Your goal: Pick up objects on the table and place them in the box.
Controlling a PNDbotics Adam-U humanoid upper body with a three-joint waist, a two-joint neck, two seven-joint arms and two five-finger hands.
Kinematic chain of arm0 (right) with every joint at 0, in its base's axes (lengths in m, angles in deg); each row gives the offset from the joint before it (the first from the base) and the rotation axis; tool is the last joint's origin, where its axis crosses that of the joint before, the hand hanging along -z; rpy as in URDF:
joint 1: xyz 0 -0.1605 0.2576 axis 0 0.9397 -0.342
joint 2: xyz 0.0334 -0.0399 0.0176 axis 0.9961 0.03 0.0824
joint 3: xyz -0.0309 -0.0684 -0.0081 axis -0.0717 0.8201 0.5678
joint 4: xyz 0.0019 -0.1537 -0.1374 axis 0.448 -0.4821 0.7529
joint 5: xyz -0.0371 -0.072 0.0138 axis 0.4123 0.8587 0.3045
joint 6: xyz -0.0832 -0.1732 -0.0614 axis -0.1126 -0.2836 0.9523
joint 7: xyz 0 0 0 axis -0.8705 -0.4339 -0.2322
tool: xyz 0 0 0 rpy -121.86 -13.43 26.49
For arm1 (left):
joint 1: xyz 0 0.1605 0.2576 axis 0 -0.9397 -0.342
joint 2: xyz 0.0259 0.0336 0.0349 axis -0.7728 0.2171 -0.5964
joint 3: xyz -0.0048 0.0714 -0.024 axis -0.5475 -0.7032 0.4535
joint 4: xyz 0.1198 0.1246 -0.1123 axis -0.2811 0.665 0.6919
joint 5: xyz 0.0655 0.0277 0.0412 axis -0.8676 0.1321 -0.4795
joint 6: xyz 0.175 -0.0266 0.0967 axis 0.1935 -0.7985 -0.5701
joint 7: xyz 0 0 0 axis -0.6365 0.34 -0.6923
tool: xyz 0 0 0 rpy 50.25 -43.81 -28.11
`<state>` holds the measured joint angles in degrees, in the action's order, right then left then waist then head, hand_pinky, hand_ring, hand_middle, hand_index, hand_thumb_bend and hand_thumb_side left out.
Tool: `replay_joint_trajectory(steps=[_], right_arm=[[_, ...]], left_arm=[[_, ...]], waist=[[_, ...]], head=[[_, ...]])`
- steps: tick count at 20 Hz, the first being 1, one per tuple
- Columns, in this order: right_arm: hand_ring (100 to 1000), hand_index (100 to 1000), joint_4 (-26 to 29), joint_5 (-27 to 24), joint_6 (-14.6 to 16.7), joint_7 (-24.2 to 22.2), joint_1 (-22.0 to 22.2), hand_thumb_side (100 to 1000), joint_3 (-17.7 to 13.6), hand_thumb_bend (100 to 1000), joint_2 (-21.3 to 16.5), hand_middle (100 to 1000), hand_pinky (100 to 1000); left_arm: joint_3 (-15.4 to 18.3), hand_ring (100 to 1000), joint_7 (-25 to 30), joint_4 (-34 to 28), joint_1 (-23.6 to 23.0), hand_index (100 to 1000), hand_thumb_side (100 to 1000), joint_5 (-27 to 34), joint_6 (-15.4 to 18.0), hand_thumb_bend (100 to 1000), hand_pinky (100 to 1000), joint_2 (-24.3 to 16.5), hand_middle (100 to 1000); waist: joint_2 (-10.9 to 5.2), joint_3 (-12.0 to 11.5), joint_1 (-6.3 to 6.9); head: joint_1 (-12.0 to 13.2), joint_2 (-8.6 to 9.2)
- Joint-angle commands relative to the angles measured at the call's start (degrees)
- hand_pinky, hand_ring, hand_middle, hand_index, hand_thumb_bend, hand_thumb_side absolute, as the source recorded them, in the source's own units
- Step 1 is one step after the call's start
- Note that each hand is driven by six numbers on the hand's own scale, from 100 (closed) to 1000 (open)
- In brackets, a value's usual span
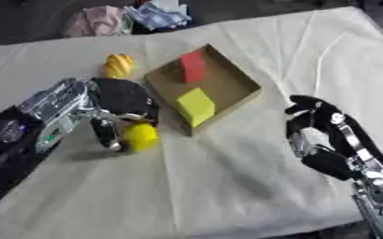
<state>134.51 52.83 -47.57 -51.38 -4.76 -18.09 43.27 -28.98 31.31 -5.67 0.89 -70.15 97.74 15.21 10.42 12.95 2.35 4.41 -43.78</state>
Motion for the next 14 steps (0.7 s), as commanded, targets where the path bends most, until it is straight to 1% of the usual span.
replay_joint_trajectory(steps=[1, 4, 9, 11, 14], right_arm=[[617, 860, 0.67, 0.23, 0.02, 0.18, -0.59, 345, -0.37, 100, -0.47, 676, 624], [616, 860, 0.67, 0.24, -0.01, 0.24, -0.53, 346, -0.42, 100, -0.49, 676, 624], [616, 859, 0.62, 0.16, -0.03, 0.17, -0.38, 345, -0.31, 100, -0.56, 676, 624], [615, 859, 0.57, 0.12, -0.02, 0.08, -0.31, 343, -0.2, 100, -0.58, 676, 623], [615, 859, 0.46, -0.01, 0.07, -0.32, -0.34, 342, 0.24, 100, -0.53, 675, 623]], left_arm=[[0.86, 668, -3.62, -0.28, 0.77, 683, 132, -0.83, 0.96, 333, 777, -0.52, 591], [1.74, 673, -5.4, -1.29, 1.75, 682, 129, -0.72, 0.21, 339, 782, -1.19, 588], [4.23, 688, -4.58, -4.78, 5.36, 694, 109, 0.97, -2.21, 367, 792, -2.72, 603], [5.45, 689, -4.27, -4.72, 7.48, 704, 100, 1.34, -3.53, 367, 794, -1.98, 615], [6.65, 695, -4.42, -2.26, 10.91, 720, 100, 1.32, -5.23, 362, 796, 1.02, 633]], waist=[[-1.13, -0.03, -0.28], [-1.21, -0.05, -0.34], [-1.44, -0.08, -0.32], [-1.56, -0.03, -0.33], [-1.74, 0.31, -0.37]], head=[[-0.04, 0.56], [-0.1, 0.51], [-0.14, 0.39], [0.02, 0.31], [0.45, 0.18]])
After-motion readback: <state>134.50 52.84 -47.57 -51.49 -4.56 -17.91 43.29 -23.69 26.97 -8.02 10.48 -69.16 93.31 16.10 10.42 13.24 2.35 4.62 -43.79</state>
